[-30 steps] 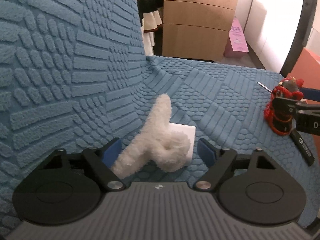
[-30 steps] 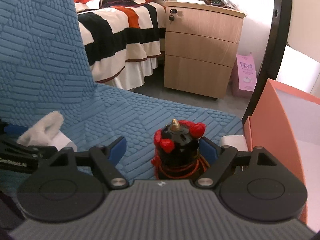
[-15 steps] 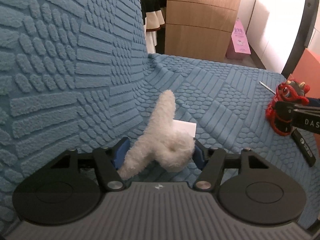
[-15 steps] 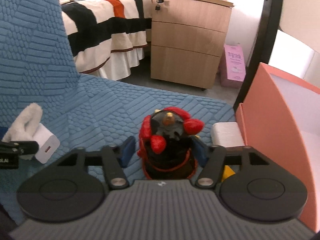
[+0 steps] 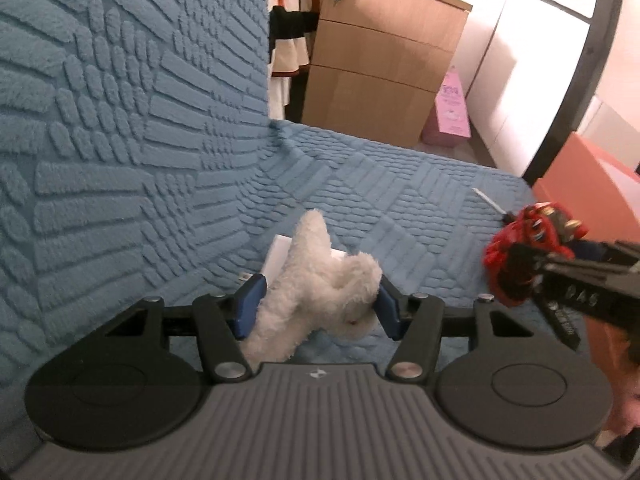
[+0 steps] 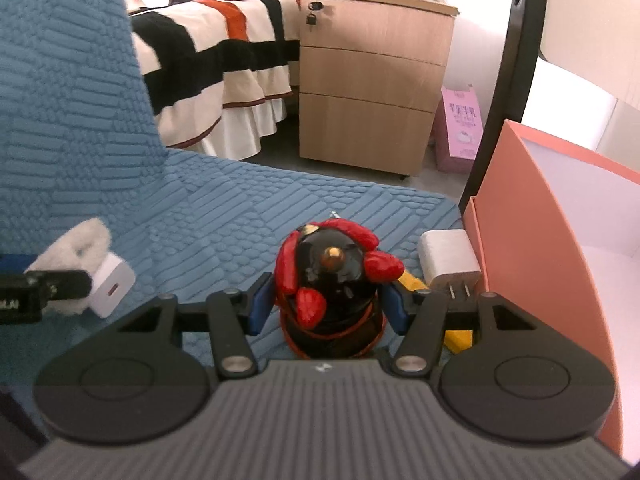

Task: Organize rigid objects
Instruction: 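Lift white plush toy with left tool while right tool lifts the figurine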

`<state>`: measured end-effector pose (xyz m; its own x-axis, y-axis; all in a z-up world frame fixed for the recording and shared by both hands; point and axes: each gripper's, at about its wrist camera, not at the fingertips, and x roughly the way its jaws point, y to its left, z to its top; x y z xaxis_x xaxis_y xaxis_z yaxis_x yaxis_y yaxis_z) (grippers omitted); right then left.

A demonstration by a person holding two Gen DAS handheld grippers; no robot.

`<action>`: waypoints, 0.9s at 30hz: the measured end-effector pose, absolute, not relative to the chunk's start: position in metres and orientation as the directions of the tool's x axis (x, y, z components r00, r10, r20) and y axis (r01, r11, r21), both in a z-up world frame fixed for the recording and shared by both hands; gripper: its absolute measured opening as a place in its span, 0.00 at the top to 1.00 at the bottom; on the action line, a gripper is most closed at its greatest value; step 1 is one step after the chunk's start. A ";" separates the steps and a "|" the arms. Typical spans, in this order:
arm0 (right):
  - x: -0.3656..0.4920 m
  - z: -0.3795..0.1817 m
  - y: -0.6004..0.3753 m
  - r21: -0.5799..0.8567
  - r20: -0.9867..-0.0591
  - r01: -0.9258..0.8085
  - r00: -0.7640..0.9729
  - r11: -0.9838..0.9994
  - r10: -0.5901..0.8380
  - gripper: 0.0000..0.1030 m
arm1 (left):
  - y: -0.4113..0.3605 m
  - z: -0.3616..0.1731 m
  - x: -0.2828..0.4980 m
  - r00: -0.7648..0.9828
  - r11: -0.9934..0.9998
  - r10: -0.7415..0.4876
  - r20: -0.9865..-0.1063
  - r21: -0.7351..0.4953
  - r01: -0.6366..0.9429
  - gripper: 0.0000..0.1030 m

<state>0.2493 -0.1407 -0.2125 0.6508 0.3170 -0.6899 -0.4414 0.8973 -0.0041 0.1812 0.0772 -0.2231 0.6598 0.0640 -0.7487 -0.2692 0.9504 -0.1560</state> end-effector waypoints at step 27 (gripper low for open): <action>0.169 -0.199 -0.169 0.112 -0.758 -0.494 0.519 0.862 0.396 0.45 | 0.032 -0.239 0.177 0.600 0.910 -0.123 -0.791 -0.331 -0.249 0.49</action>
<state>0.1686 -0.1688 -0.1988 0.5189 0.3958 -0.7577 -0.4937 0.8624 0.1124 0.1773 0.0324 -0.2388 0.5999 -0.1230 -0.7906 -0.2492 0.9103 -0.3306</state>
